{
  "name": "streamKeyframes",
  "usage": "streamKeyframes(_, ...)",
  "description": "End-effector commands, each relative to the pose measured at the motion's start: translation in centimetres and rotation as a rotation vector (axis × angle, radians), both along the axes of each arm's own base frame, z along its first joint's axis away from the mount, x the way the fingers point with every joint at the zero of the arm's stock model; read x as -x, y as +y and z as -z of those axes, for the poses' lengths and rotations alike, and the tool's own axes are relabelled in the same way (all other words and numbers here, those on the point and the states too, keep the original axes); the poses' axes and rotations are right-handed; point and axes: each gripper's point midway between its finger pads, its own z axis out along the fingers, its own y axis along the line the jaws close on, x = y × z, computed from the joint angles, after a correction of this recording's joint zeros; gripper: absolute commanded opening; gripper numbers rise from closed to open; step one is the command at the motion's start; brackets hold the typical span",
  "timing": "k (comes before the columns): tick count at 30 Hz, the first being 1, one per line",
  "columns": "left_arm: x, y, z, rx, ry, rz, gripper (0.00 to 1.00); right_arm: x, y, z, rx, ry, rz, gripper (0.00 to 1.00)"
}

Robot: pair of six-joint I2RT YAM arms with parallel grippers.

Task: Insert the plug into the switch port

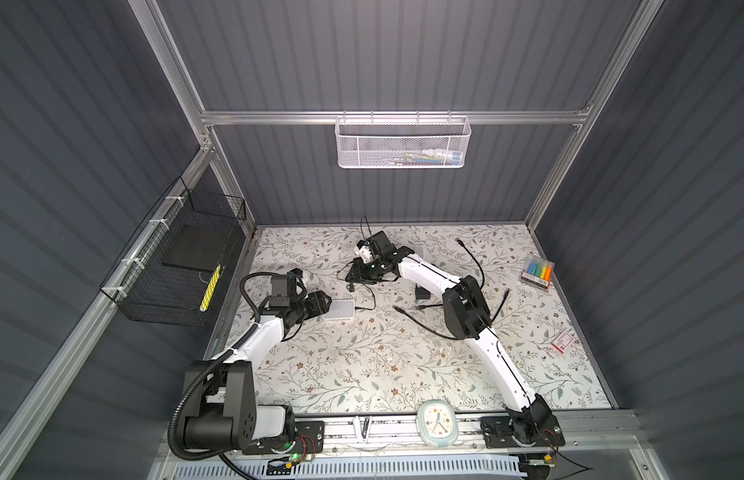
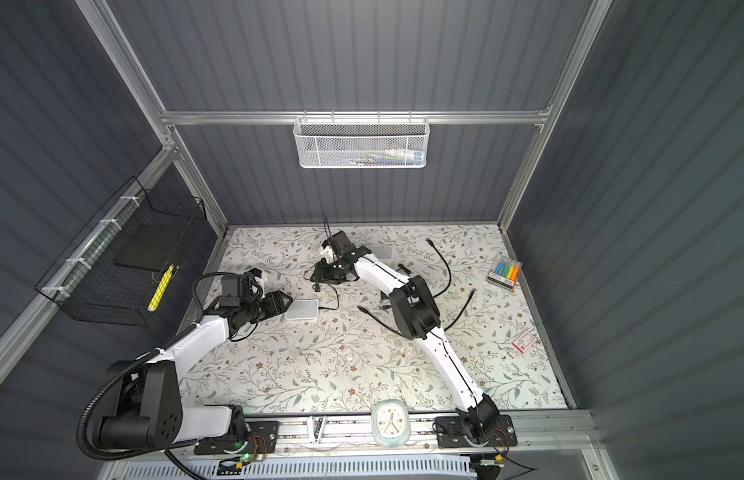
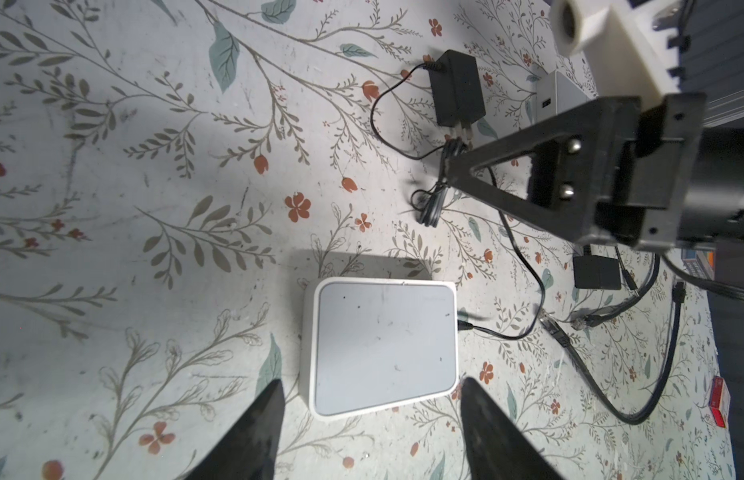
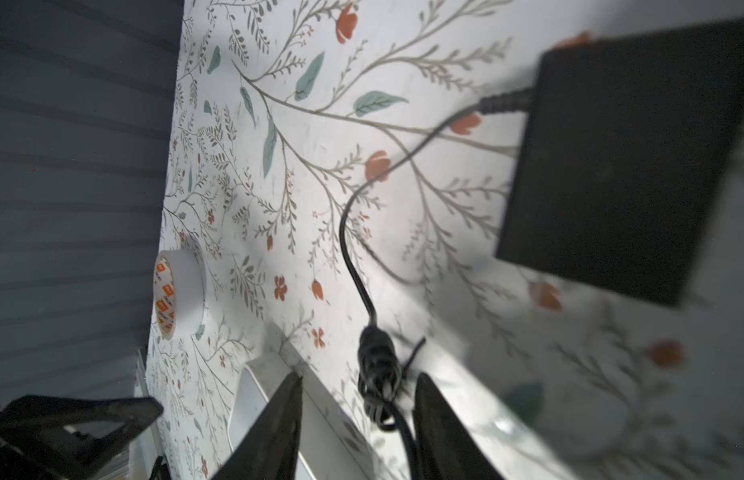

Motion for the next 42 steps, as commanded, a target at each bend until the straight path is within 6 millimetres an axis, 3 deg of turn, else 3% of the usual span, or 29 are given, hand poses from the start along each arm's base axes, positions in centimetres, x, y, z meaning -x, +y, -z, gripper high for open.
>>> streamKeyframes(1, -0.2, 0.1, -1.1, 0.002, -0.036, 0.006, 0.67, -1.0, -4.5, -6.2, 0.085, -0.175, 0.007, 0.48)
streamKeyframes(3, -0.6, -0.2, -1.7, 0.005, -0.065, 0.021, 0.68, -0.6, -7.6, -7.9, 0.179, -0.255, 0.014, 0.49)
streamKeyframes(7, -0.6, -0.8, -3.3, 0.021, -0.12, 0.058, 0.68, 2.1, -12.9, -8.2, 0.336, -0.303, 0.001, 0.49)
streamKeyframes(10, -0.6, -0.9, -5.0, 0.003, -0.184, 0.07, 0.68, 5.5, -15.4, -6.4, 0.397, -0.258, -0.044, 0.49)
streamKeyframes(13, -0.8, -0.6, -6.5, -0.029, -0.242, 0.053, 0.7, 8.4, -16.6, -3.5, 0.409, -0.172, -0.085, 0.47)
streamKeyframes(18, -0.8, -1.1, -8.2, -0.009, -0.287, 0.057, 0.73, 10.8, -16.7, -0.4, 0.416, -0.104, -0.111, 0.45)
streamKeyframes(25, -0.5, -1.4, -8.9, 0.003, -0.318, 0.072, 0.72, 11.0, -16.6, 2.2, 0.502, -0.101, -0.159, 0.42)
streamKeyframes(38, 0.0, -2.0, -9.0, 0.017, -0.312, 0.113, 0.71, 10.5, -16.1, 4.3, 0.547, -0.09, -0.17, 0.3)
streamKeyframes(42, 0.1, -2.1, -8.8, 0.028, -0.304, 0.114, 0.71, 11.1, -15.9, 4.7, 0.558, -0.087, -0.181, 0.16)
